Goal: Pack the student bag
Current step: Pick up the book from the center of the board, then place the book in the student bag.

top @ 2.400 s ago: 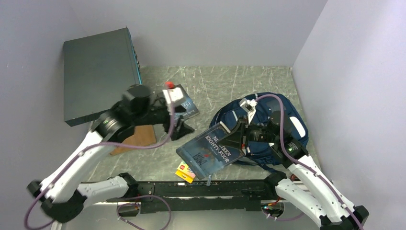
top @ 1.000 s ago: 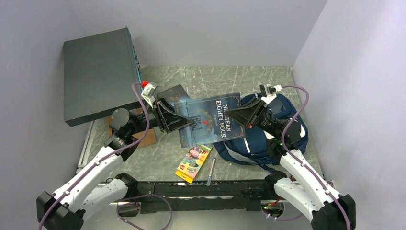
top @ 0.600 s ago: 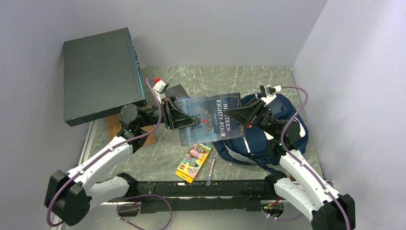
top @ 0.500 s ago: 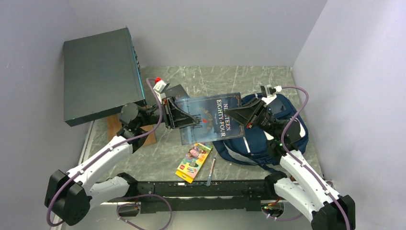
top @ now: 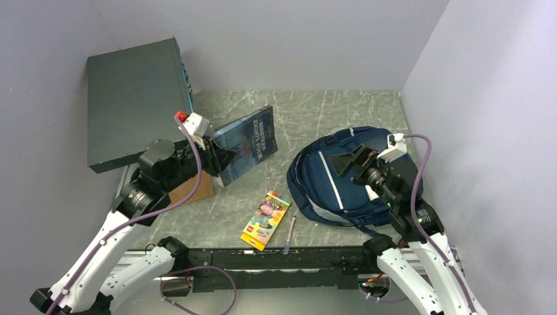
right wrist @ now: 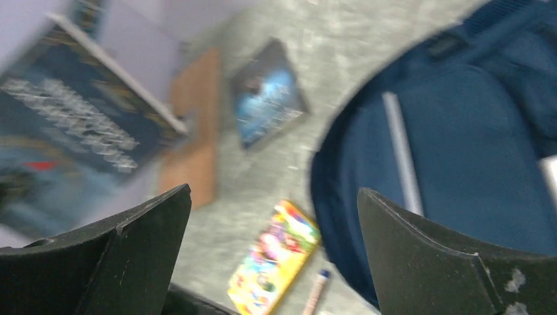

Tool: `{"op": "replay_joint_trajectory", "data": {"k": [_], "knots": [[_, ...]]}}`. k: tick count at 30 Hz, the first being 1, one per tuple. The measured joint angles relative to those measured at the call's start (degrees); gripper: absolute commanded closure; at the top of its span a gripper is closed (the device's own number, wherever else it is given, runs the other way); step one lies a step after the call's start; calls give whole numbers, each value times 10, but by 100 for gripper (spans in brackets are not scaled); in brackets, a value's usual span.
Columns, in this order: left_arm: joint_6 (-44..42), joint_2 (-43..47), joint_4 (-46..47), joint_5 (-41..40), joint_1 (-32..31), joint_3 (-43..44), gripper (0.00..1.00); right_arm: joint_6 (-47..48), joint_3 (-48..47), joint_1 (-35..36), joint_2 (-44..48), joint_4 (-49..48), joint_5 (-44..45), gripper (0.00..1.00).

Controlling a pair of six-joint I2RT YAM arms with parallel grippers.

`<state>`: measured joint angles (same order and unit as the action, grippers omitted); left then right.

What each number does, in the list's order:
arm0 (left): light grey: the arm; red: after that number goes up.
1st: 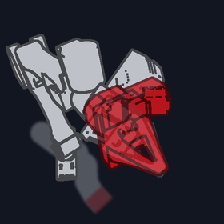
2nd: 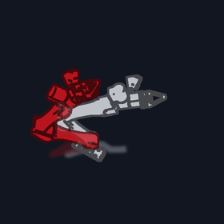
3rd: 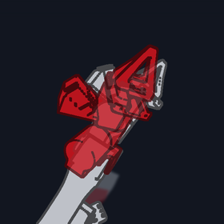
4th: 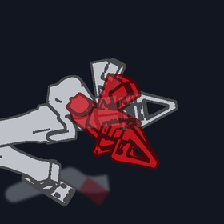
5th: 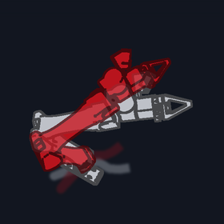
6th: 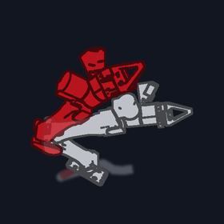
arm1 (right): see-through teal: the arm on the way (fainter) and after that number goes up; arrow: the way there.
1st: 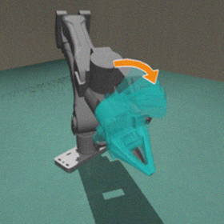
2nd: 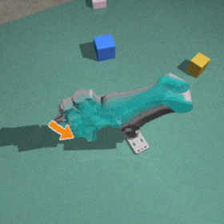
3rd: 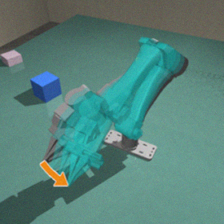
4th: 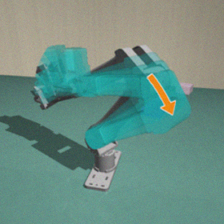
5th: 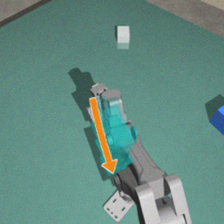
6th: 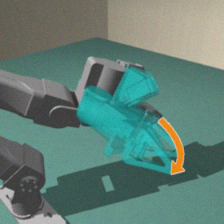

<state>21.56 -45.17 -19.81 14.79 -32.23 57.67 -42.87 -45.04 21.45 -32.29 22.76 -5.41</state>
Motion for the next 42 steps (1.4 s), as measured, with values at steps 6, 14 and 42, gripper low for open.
{"op": "replay_joint_trajectory", "data": {"k": [6, 14, 42], "knots": [[-64, 29, -13, -65, 0, -21, 100, 91, 0, -1, -63, 129, 23, 0], [-109, 12, -9, -77, 0, -43, 100, 129, -29, 187, -229, 168, 58, 43], [-145, 42, 3, -121, 1, -104, 100, 116, -188, 407, -679, 301, 475, 94]]}}
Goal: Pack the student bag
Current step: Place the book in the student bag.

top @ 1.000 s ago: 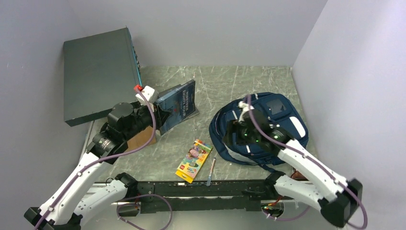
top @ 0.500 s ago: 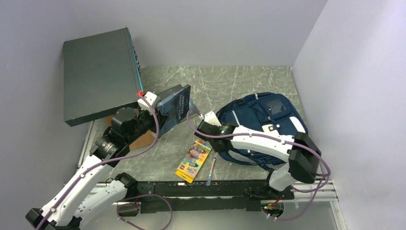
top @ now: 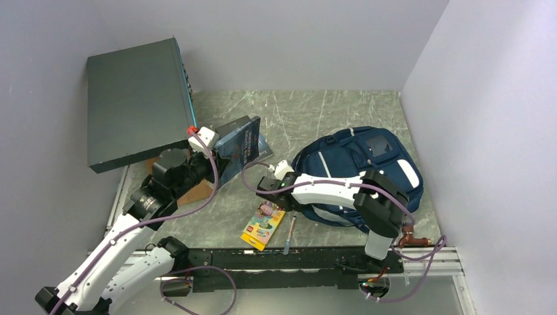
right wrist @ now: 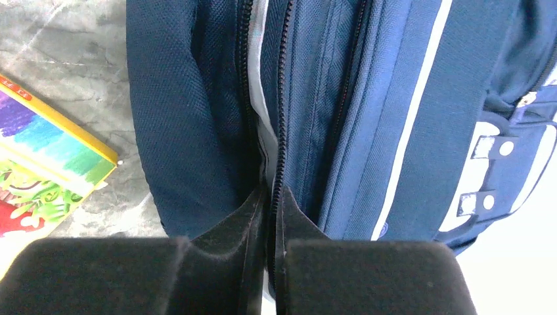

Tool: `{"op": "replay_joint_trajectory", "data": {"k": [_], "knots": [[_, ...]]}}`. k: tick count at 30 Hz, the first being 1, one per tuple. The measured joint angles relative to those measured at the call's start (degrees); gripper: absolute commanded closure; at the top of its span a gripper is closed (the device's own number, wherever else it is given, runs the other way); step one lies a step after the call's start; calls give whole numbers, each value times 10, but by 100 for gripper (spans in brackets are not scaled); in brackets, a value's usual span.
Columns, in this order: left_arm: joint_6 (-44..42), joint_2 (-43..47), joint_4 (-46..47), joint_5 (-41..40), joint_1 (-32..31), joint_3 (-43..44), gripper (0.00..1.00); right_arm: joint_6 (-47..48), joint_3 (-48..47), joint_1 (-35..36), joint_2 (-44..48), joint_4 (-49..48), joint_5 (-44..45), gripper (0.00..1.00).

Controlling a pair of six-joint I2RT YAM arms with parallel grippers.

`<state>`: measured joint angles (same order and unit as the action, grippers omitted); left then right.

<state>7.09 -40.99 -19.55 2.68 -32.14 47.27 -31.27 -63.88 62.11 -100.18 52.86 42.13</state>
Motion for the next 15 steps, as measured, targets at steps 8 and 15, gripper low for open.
{"op": "replay_joint_trajectory", "data": {"k": [8, 15], "knots": [[0, -16, 0, 0, 3, -2, 100, -30, -7, 15, 8, 27, 44, 96], [9, -32, 0, 4, 4, -5, 100, -34, -6, 15, 67, 28, 48, 100]]}}
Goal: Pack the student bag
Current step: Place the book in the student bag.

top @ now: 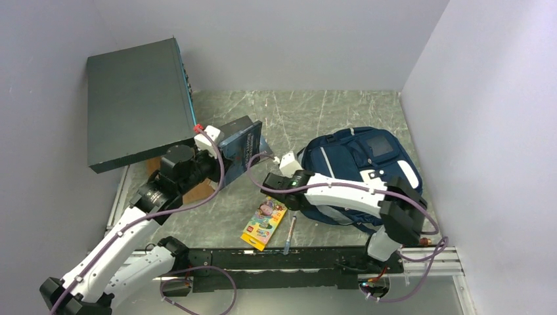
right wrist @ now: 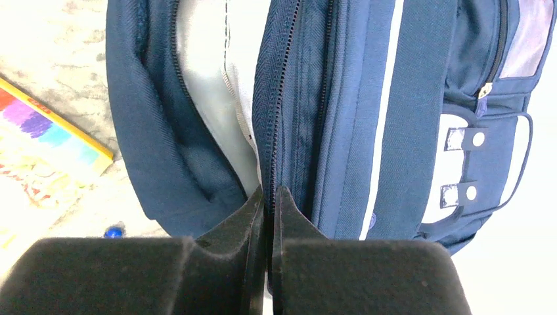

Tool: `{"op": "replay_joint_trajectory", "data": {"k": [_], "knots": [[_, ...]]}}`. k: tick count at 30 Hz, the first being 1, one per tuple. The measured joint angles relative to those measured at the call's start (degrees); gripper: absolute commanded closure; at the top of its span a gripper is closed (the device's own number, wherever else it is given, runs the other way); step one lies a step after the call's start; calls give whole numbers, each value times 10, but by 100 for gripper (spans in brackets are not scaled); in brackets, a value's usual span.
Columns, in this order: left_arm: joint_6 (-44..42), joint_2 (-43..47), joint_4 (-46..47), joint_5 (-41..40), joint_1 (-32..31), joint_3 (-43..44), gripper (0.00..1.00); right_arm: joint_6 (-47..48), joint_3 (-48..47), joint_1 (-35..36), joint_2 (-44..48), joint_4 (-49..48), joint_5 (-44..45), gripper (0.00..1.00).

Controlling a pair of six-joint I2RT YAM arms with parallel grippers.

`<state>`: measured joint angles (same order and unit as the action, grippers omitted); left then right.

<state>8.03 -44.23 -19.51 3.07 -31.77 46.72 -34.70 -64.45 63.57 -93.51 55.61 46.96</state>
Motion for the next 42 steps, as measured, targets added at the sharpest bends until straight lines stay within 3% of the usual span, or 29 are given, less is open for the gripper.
{"op": "replay_joint_trajectory", "data": {"k": [5, 10, 15, 18, 25, 33, 42], "knots": [[24, -37, -3, 23, 1, 4, 100, 7, 37, -10, 99, -34, -18, 100], [56, -125, -72, 66, 2, 72, 100, 27, 130, -84, 282, -137, -119, 100], [134, -188, -72, 176, 5, 104, 100, 26, 226, -197, 471, -243, -245, 100], [219, -219, -20, 264, 5, 87, 100, 22, 242, -242, 525, -270, -304, 100], [442, -310, 161, 393, 3, 7, 100, 15, 199, -296, 490, -282, -377, 100], [632, -370, 312, 396, -12, -38, 100, -3, 174, -306, 486, -283, -415, 100], [721, -481, 409, 376, -62, 17, 100, -15, 174, -309, 505, -283, -428, 100]]}}
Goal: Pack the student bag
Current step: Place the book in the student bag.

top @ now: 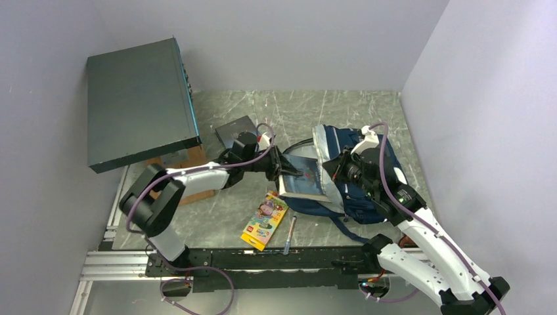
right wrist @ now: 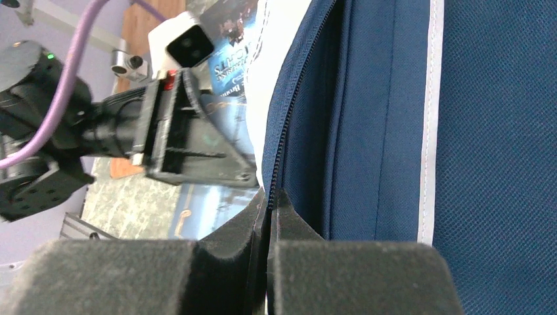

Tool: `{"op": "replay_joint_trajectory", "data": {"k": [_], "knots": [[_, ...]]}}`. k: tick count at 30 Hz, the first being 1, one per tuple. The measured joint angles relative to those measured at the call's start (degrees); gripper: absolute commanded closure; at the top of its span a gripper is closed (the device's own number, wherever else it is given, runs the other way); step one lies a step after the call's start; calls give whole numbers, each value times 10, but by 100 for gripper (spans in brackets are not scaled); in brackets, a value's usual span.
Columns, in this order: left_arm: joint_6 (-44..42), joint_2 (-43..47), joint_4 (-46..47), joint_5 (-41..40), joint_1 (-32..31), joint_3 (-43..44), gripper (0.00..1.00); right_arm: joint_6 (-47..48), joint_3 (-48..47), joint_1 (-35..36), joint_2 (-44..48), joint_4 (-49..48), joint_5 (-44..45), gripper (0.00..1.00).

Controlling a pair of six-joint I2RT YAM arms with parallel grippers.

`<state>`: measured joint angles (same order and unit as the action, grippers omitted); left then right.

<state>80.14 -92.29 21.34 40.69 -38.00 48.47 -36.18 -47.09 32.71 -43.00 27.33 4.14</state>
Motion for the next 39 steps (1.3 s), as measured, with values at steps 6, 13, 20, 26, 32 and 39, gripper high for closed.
{"op": "replay_joint_trajectory", "data": {"k": [6, 13, 20, 26, 32, 39], "knots": [[58, -106, 103, -17, -40, 66, 100, -1, 0, 0, 14, 0, -2, 100], [77, -227, 137, -47, -90, 165, 100, -1, -6, -1, 16, 5, -2, 100], [79, -341, 161, -76, -128, 268, 100, 8, -32, -1, 14, 37, 4, 100], [93, -402, 195, -90, -144, 322, 100, 14, -35, -1, 21, 45, 8, 100], [82, -411, 178, -96, -148, 343, 65, 15, -34, -1, 33, 52, 16, 100], [63, -401, 159, -91, -147, 334, 41, 16, -33, -1, 54, 61, 26, 100]]}}
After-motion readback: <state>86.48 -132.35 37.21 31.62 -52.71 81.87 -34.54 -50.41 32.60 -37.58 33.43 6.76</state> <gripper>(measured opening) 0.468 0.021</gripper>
